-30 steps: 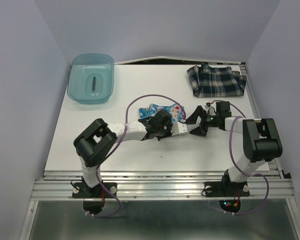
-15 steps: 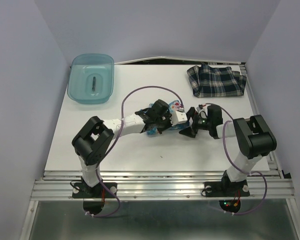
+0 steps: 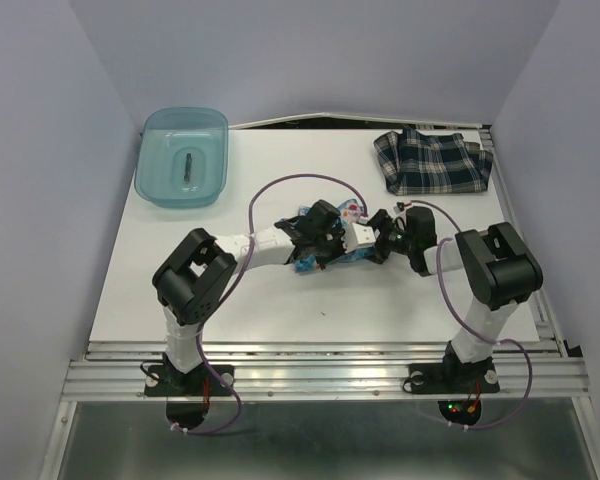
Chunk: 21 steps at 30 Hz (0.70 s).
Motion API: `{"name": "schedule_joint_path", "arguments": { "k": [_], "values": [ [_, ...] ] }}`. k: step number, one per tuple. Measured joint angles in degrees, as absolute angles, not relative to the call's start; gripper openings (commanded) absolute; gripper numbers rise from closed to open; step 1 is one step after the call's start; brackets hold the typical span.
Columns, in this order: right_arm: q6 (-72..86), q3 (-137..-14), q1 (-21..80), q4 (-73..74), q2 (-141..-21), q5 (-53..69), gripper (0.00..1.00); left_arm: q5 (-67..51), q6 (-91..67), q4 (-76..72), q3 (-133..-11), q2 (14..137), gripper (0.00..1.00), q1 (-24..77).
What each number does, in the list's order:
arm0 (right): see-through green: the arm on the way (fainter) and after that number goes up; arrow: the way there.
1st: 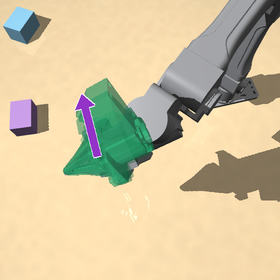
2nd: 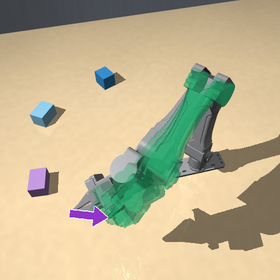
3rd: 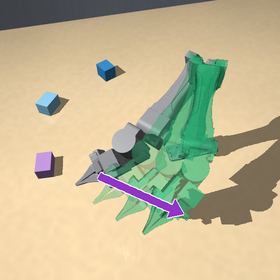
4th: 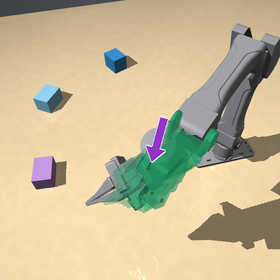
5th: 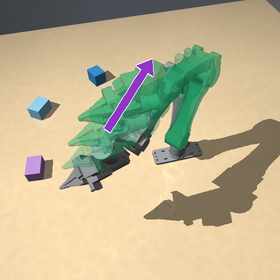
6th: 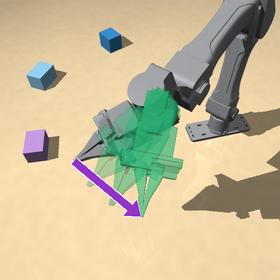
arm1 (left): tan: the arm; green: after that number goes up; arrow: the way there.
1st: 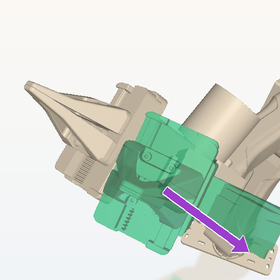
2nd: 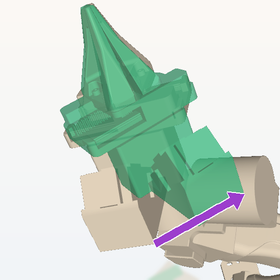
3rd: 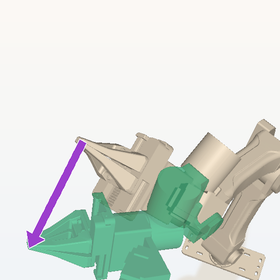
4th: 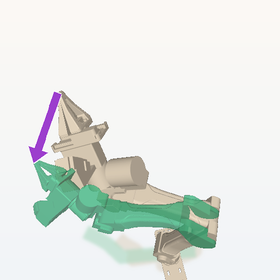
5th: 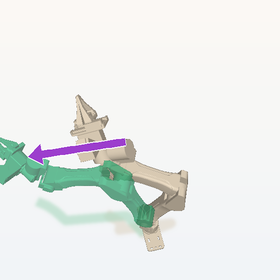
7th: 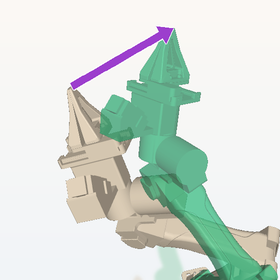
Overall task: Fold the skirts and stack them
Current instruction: Neatly place the folded skirt to the corner
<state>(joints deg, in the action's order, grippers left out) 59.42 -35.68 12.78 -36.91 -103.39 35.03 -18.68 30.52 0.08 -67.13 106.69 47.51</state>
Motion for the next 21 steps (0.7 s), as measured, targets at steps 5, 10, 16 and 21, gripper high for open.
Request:
{"name": "schedule_joint_path", "arguments": {
  "k": [5,10,16,21],
  "values": [
    [57.36,-36.53,13.69,-37.01,-105.32,31.31,0.35,-18.65,30.55,-0.1,-67.53,107.39,0.05,47.48],
    [51.99,-38.48,13.96,-33.8,-106.17,28.45,0.01,-18.68,29.43,-0.73,-67.64,107.59,0.34,47.11],
    [41.39,-45.36,14.31,-24.43,-105.75,25.17,0.01,-18.41,26.68,0.8,-66.43,102.15,0.44,45.25],
    [27.44,-54.15,14.31,-12.19,-103.79,21.69,0.01,-18.33,24.47,4.67,-66.26,92.23,0.69,40.84]
  ]
}}
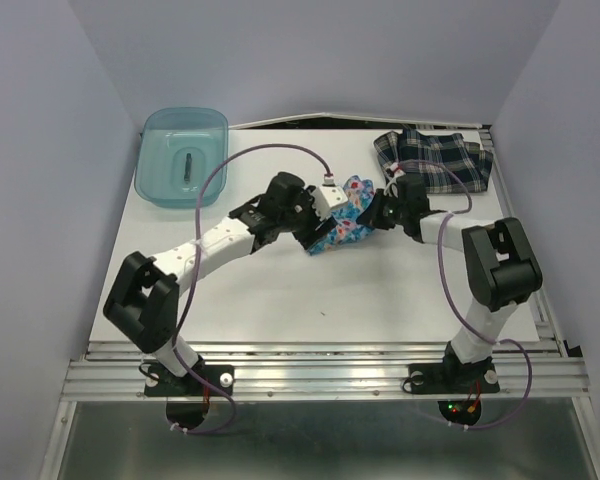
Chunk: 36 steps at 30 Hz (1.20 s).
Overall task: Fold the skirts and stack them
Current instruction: Neatly place the folded skirt to the corner
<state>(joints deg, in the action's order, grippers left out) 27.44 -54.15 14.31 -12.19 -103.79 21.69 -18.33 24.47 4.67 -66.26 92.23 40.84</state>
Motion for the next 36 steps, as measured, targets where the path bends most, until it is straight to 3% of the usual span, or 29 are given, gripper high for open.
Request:
{"name": "schedule_joint_path", "arguments": {
  "k": [2,14,36],
  "values": [
    [22.35,-56.88,14.2,-8.86,-102.54,20.23,0.01,-18.35,23.81,6.04,-66.28,88.86,0.73,38.59],
    [-0.16,-71.42,8.08,4.01,-101.91,15.79,0.01,-20.14,18.94,7.66,-61.78,87.5,0.73,34.65],
    [-6.66,-93.71,-2.66,7.62,-112.36,22.63,0.01,-23.18,16.75,6.22,-60.51,87.99,0.73,34.65]
  ]
}}
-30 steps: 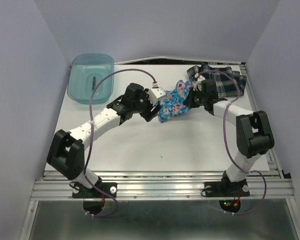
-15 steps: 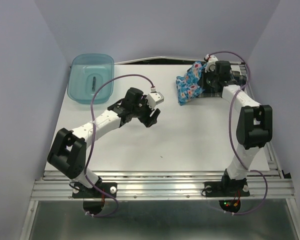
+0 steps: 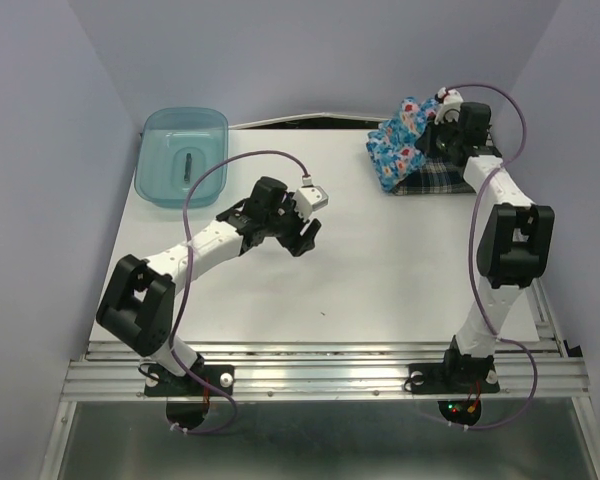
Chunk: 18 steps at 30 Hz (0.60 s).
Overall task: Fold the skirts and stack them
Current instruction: Neatly place the folded skirt to the corner
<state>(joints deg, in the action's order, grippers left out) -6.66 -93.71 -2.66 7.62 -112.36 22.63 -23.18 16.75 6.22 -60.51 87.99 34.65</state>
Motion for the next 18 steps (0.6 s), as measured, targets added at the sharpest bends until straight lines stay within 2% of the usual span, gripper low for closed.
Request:
{"name": "schedule_joint_path", "arguments": {
  "k": [10,18],
  "values": [
    [-5.96,-101.54,-7.94,8.69,-115.44,27.07,0.01,-23.57,16.75,6.26,-60.51,90.15,0.73,34.65],
    [-4.69,-102.0,-12.23,9.08,-117.73,30.81,0.01,-23.59,16.78,6.26,-60.51,90.61,0.73,34.65]
  ]
}}
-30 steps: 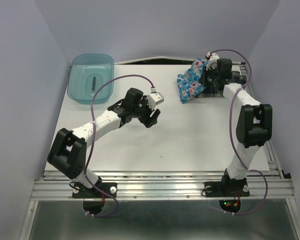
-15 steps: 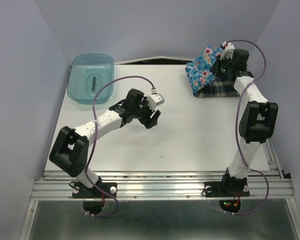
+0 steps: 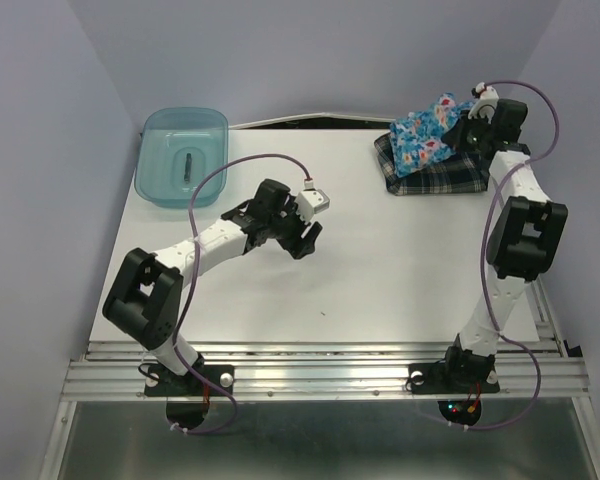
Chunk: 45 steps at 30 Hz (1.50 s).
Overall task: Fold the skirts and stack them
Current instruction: Neatly place the folded skirt to the corner
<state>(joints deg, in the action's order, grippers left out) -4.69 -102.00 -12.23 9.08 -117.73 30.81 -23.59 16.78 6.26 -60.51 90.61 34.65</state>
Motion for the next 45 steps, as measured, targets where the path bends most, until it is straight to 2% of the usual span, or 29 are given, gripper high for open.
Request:
{"name": "schedule_joint_path", "arguments": {
  "k": [11,15,17,20,22,23,25,26,27,28,30,36,44,45],
  "values": [
    [-2.7,-107.7,-19.0,13.45,-132.4,37.3,0.02,-24.23,16.78,7.68,-60.58,91.44,0.75,34.65],
    [-2.09,-110.63,-20.18,14.06,-135.11,38.83,0.09,-24.69,16.8,8.01,-60.58,91.46,0.8,34.65],
    [-1.5,-112.31,-20.58,14.15,-136.11,39.24,0.17,-25.1,16.8,8.05,-60.58,91.46,0.8,34.65],
    [-0.25,-113.67,-20.73,14.17,-136.81,39.46,0.46,-25.47,16.86,8.47,-60.64,91.48,0.8,34.65],
    [0.56,-113.95,-20.8,14.15,-136.88,39.46,0.55,-25.52,17.02,8.67,-60.69,91.55,0.8,34.65],
    [0.78,-113.97,-20.86,14.13,-136.88,39.44,0.67,-25.52,17.06,8.78,-60.69,91.59,0.81,34.65],
    [1.65,-114.24,-21.02,14.15,-136.88,39.24,0.73,-25.52,17.06,8.88,-60.77,91.7,0.81,34.65],
    [1.93,-114.28,-21.06,14.13,-136.88,38.85,0.78,-25.47,17.08,8.93,-60.77,91.74,0.83,34.65],
    [1.98,-114.32,-21.12,14.09,-136.88,38.46,0.8,-25.47,17.06,8.95,-60.77,91.74,0.89,34.65],
    [2.2,-114.41,-21.17,14.09,-136.88,37.78,0.88,-25.45,17.06,8.93,-60.77,91.74,0.96,34.41],
    [2.22,-114.52,-21.17,14.13,-136.88,36.14,0.99,-25.5,17.15,8.91,-60.77,91.74,0.99,34.09],
    [1.89,-114.72,-21.17,14.41,-135.2,29.23,1.0,-25.5,16.05,8.88,-60.77,90.85,0.99,30.7],
    [-0.19,-113.38,-21.34,14.26,-123.87,23.55,1.0,-25.52,14.63,8.01,-60.55,84.75,0.99,25.56],
    [-0.23,-113.16,-21.37,14.33,-122.37,23.9,0.97,-25.5,14.44,7.73,-60.36,83.88,0.99,25.41]
  ]
}}
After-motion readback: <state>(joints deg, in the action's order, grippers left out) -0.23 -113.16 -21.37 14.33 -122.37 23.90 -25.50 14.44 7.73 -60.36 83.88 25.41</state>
